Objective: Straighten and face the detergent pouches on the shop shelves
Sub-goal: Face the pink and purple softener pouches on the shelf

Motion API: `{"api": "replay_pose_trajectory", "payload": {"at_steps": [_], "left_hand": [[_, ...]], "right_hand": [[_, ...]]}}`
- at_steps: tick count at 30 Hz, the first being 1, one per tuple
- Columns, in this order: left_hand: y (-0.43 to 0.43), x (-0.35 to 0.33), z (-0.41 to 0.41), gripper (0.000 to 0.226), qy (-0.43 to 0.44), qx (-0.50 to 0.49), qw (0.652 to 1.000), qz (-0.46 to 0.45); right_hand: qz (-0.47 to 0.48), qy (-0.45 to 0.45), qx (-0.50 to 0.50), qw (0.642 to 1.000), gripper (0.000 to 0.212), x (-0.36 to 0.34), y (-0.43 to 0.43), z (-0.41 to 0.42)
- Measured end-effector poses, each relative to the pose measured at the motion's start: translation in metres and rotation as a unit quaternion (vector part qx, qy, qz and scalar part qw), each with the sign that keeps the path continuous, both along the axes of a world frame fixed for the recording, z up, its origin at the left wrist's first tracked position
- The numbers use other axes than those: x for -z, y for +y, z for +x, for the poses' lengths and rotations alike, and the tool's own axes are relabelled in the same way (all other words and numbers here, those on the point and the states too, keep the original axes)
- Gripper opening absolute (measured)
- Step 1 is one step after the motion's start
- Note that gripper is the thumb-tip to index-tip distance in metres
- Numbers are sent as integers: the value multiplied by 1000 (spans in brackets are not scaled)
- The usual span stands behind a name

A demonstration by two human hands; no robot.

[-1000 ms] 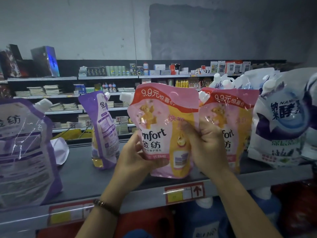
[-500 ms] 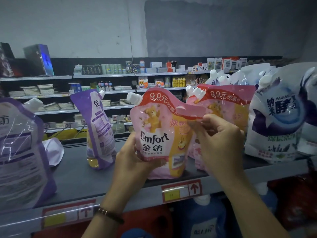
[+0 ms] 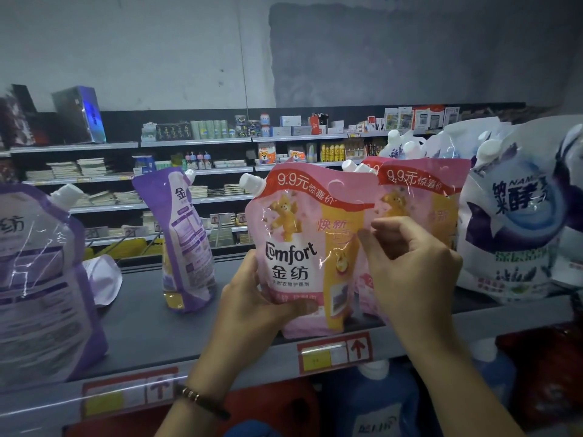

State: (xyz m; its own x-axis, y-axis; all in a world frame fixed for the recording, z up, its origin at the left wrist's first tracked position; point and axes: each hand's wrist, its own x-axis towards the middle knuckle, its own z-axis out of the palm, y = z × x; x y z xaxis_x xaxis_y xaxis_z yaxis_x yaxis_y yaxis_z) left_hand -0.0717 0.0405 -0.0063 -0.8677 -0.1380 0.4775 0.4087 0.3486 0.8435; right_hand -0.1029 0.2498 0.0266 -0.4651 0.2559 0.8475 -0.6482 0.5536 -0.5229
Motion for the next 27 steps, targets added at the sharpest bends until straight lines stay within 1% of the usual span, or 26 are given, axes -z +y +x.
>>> {"api": "replay_pose_trajectory", "payload": {"at_steps": [11, 15, 20, 22, 25, 26, 27], "left_hand": [[4, 2, 0, 71, -14, -13, 1000, -19], [5, 3, 0, 72, -21, -1, 1000, -6], [5, -1, 4, 72, -36, -8, 999, -25], [3, -8, 6, 66, -55, 11, 998, -21], [-8, -22, 7, 43, -81, 49, 996, -1], [-14, -25, 8, 49, -81, 43, 996, -20], [-19, -28, 7, 66, -81, 28, 995, -44]], "right_hand": [[38, -35, -3, 999, 23, -1, 2, 10], [49, -46, -2, 998, 21, -3, 3, 12], [59, -48, -14, 997, 19, -7, 5, 12], [62, -44, -21, 997, 13, -10, 8, 11], [66, -25, -31, 997, 7, -19, 15, 9], [70, -18, -36, 997, 7, -24, 17, 7], [73, -14, -43, 996, 8, -28, 19, 6]]}}
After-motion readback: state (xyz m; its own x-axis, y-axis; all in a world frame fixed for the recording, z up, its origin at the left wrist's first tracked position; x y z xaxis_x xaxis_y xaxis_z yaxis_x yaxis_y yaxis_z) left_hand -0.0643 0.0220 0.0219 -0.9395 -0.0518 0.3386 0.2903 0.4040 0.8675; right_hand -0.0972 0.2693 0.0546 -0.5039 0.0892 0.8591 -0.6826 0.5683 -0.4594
